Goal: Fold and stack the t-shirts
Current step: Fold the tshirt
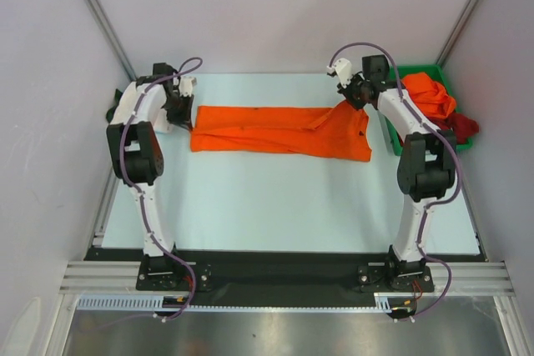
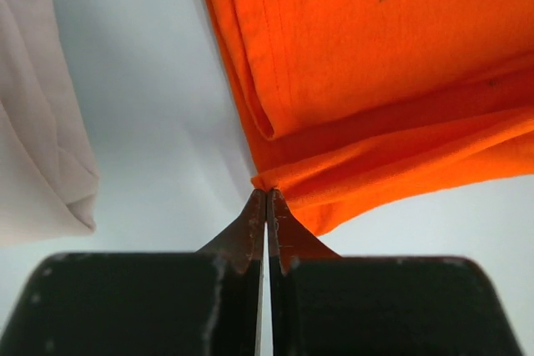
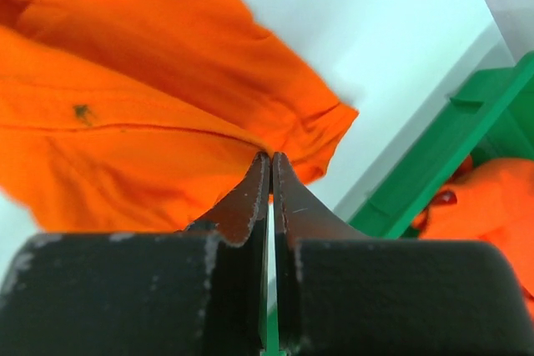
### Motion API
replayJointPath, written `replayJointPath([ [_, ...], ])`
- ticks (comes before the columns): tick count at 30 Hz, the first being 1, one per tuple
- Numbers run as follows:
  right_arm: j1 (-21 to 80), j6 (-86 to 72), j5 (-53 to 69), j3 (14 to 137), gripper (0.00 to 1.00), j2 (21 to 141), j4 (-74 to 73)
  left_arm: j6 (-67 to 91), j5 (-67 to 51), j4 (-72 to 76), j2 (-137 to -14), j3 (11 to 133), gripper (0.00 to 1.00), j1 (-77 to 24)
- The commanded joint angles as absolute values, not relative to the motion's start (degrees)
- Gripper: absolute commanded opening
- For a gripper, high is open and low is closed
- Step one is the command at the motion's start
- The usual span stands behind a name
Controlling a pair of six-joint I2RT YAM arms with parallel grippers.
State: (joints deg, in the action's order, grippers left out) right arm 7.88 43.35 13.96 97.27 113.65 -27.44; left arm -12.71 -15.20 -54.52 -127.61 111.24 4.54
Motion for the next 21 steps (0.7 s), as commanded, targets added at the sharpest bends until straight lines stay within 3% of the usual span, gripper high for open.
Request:
replayJointPath([
  [1,7.6,40.5,12.3,104.0,0.15,117.7,-24.3,-14.1,-12.0,-53.7,-127.8,115.6,0.03,2.2],
  [2,7.8,40.5,11.3,104.8,0.26,118.2,-24.6,-14.1,-11.8,-53.7,-127.5,115.4,0.10,1.8],
  [3,7.9,40.5,10.6,104.9,0.32,118.2,-24.5,-14.2,-11.6,-53.5,-127.1,114.5,0.30,1.3],
  [4,8.0,40.4,10.2,104.9,0.39,118.0,-24.4,-14.1,-10.9,-53.4,-125.9,114.2,0.36,1.1],
  [6,7.8,38.6,10.0,103.4,0.45,115.4,-23.8,-13.4,-9.8,-52.6,-124.1,112.6,0.47,0.7],
  [13,8.9,37.1,15.1,93.8,0.50,108.5,-25.2,-13.2,-8.4,-50.9,-117.9,107.3,0.51,-1.1],
  [21,10.4,38.4,25.4,100.1,0.47,117.7,-40.2,-13.0,-11.2,-49.7,-116.5,97.9,0.49,-1.7],
])
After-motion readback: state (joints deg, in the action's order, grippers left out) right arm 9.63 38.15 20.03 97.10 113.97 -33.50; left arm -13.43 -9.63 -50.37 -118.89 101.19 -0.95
